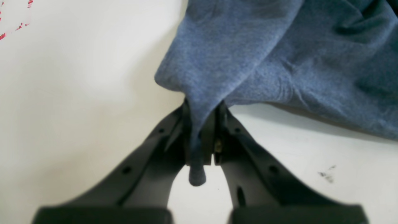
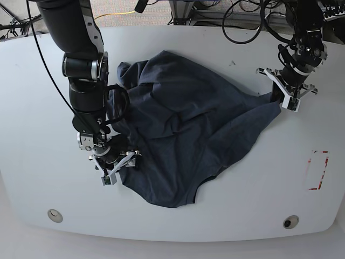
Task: Fold the T-shirt properly
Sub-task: 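Grasp shirt edges with both grippers, right gripper at the hem corner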
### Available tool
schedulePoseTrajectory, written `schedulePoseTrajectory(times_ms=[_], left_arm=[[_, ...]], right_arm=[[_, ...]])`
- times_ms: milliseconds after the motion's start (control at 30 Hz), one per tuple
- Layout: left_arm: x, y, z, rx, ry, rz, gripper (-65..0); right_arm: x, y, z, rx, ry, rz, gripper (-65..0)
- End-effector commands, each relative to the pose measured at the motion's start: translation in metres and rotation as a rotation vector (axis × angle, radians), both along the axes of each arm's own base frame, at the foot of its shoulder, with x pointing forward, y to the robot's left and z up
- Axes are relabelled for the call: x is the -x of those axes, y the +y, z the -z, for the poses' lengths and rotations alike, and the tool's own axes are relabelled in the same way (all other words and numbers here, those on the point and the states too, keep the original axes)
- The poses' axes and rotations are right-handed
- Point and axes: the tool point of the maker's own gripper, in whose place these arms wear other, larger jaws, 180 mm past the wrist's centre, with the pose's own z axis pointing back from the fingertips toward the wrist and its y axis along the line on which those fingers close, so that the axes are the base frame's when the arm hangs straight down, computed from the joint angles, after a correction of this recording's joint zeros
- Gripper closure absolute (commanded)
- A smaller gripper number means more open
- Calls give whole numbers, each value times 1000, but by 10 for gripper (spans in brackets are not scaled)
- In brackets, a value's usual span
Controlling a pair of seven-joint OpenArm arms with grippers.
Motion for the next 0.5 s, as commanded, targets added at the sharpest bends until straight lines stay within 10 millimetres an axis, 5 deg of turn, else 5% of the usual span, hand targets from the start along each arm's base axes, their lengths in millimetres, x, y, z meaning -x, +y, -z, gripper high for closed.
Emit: schedulePoseTrajectory(times_ms=[0, 233, 467], left_arm=[[-9, 1, -14, -1, -51, 4, 0], [-18, 6, -18, -30, -58, -1, 0], [-40, 20, -34, -145, -76, -26, 0]], right_arm=[[-10, -1, -13, 4, -20, -3, -385], [-12, 4, -16, 5, -23, -12, -3], [-20, -8, -36, 41, -53, -19, 0]])
